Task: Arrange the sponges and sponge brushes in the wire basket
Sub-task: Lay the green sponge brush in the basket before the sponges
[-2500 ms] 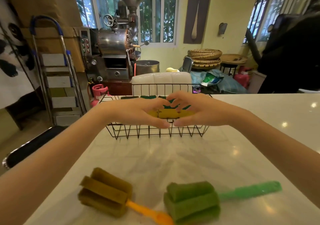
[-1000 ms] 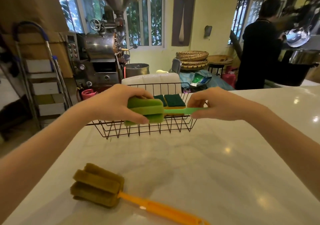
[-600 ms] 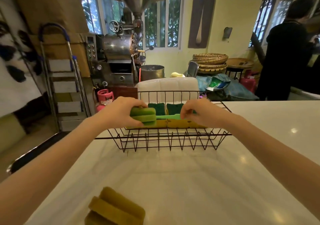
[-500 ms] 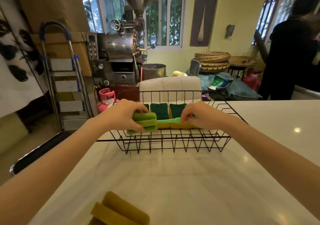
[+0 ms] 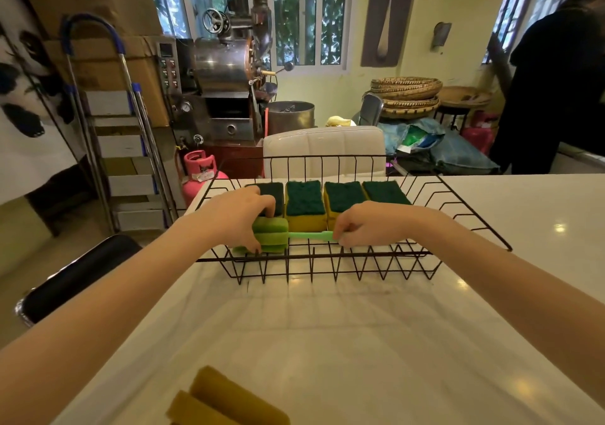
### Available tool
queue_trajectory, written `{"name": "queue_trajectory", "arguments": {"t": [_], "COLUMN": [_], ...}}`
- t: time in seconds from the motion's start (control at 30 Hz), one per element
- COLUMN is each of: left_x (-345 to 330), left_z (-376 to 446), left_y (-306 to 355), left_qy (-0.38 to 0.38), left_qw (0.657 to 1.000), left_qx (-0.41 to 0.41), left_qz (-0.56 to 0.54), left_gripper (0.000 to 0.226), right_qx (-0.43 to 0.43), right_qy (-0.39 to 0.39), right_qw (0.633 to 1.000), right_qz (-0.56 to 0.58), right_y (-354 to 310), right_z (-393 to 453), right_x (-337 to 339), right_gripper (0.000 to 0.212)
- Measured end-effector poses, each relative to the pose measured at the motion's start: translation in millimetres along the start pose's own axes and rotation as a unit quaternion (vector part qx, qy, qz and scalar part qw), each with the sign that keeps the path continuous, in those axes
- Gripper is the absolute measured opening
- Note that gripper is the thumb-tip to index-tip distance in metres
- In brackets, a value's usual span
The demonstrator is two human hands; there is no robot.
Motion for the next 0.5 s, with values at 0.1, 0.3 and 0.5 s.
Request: {"name": "queue_trajectory", "arguments": {"t": [0.1,0.3,0.5], "left_x": [-3.1,9.4,22.9], "left_z": [-2.3,-18.5,-38.7], "left_y": [-1.2,-1.3,3.3], "left_qy": [-0.014,-0.037,0.006], "left_qw": [1.000,0.997,0.996], "left_qx": [0.002,0.005,0.003], "left_qz": [-0.008,-0.072,-0.087], "left_gripper": [0.057,0.049,0.046], "right_qx": [0.006,0.036,0.083], "right_qy": [0.002,0.053,0.218], "right_qw": [1.000,0.994,0.967], "right_qz": [0.008,0.085,0.099], "right_y": [-0.9,-6.4,-27.7], "right_z": [-2.2,-15.4,-69.3], "right_x": [0.4,14.2,29.8], "right_gripper": [0.032,0.030,0.024]}}
Point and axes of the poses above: each hand's wrist, its own z-axis towards the middle knuckle, its own x-axis out of the back of the hand, y = z × x, the point moved 9 cm from there along z, towards the middle knuckle, and after that the axes turned 2 degrees about z, right-handed, at the moved point
